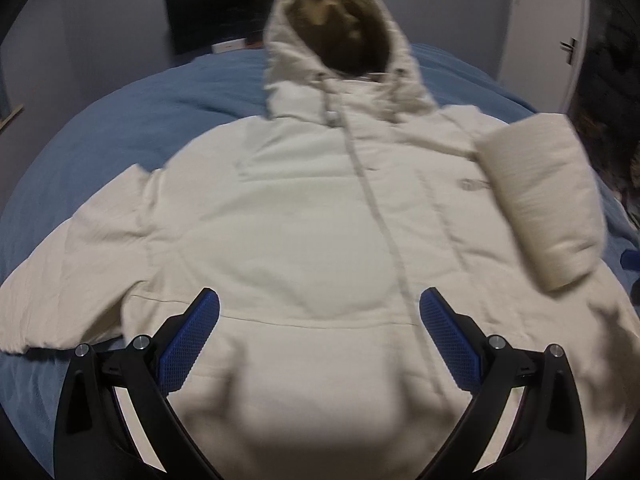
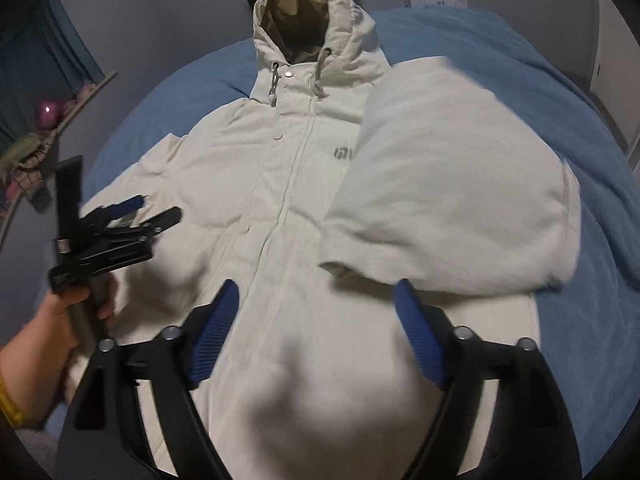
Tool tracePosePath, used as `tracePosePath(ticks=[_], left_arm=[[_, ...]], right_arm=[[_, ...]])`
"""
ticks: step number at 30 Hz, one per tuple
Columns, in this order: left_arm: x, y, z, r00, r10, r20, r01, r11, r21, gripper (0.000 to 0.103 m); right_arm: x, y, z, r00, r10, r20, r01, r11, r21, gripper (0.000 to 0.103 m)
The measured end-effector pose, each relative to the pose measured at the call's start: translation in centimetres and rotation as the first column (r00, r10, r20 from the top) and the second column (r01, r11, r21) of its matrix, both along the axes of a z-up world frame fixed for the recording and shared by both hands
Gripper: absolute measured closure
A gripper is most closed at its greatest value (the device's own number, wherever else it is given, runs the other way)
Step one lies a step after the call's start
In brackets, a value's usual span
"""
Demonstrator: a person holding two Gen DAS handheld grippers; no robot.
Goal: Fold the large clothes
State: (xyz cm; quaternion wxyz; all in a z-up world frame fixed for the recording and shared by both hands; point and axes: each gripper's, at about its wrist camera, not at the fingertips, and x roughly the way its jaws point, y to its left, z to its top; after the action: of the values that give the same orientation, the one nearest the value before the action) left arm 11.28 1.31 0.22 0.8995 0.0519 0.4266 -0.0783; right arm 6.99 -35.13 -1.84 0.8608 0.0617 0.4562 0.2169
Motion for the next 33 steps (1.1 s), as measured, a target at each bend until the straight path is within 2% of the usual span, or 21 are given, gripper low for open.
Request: tracePosePath(ticks=[5,8,11,13,14,16,18,22,26,28,30,31,32,33], left_arm=[[-1.7,-5.3,1.5,0.988,-0.150,0.023,0.150,0.989,0.021,0.006],[-2.3,-9.6,2.0,0.969,-0.245,0.031,0.245,0.969,0.013,0.006],[-2.3,-14.0,1.7,0.943,-0.332,0.012,0.332,0.943,-0.030,0.006],[-2.5,-16.7,1.1,0.925,-0.380,0.011,0.380,0.924,-0.029,0.006],[-2.5,-18.4,0.6,0.912,-0.410,0.016,0.410,0.912,-0.004,0.007],[-2.8,-21.0,-0.3,0.889,-0.457,0.019,0.456,0.889,0.036,0.014],[-3.4,-23.8,-1.3,0.859,-0.512,0.019,0.508,0.856,0.096,0.022],[-4.2,-27.5,-3.3,0.821,-0.571,0.028,0.550,0.802,0.233,0.024],[-4.1,-28.9,-5.4,0.815,-0.579,0.004,0.549,0.775,0.313,0.024],[-3.8,-28.9,-5.9,0.822,-0.570,0.005,0.534,0.773,0.343,0.038],[-3.5,-28.7,-5.9,0.831,-0.556,0.002,0.518,0.776,0.359,0.070],[-3.2,-28.4,-5.7,0.832,-0.555,0.002,0.521,0.783,0.340,0.075],[-3.0,-27.7,-5.0,0.833,-0.553,0.012,0.526,0.799,0.291,0.085],[-2.9,-27.2,-4.5,0.837,-0.547,0.023,0.522,0.809,0.268,0.089]], right_arm=[[0.2,-5.4,1.9,0.988,-0.140,0.065,0.141,0.990,0.002,0.024],[0.3,-9.6,3.5,0.950,-0.278,0.143,0.285,0.958,-0.029,0.013],[0.2,-12.6,4.5,0.899,-0.395,0.192,0.414,0.908,-0.070,0.011],[0.1,-13.9,4.9,0.873,-0.437,0.218,0.459,0.887,-0.059,0.009],[0.0,-14.5,5.0,0.864,-0.452,0.223,0.472,0.880,-0.046,0.007],[0.0,-15.4,5.0,0.854,-0.475,0.212,0.493,0.869,-0.038,0.007],[0.0,-16.3,4.8,0.837,-0.509,0.201,0.524,0.851,-0.029,0.007],[0.2,-18.3,4.4,0.797,-0.580,0.171,0.581,0.812,0.048,0.007],[0.4,-19.4,3.7,0.788,-0.607,0.102,0.593,0.793,0.141,0.007],[0.5,-19.3,3.3,0.789,-0.608,0.089,0.592,0.791,0.152,0.007],[0.8,-19.0,3.0,0.792,-0.605,0.083,0.592,0.793,0.143,0.007],[0.9,-18.8,2.8,0.795,-0.601,0.081,0.588,0.797,0.140,0.007],[1.0,-18.6,2.7,0.797,-0.599,0.080,0.586,0.798,0.138,0.007],[1.1,-18.4,2.6,0.800,-0.595,0.079,0.583,0.802,0.133,0.007]])
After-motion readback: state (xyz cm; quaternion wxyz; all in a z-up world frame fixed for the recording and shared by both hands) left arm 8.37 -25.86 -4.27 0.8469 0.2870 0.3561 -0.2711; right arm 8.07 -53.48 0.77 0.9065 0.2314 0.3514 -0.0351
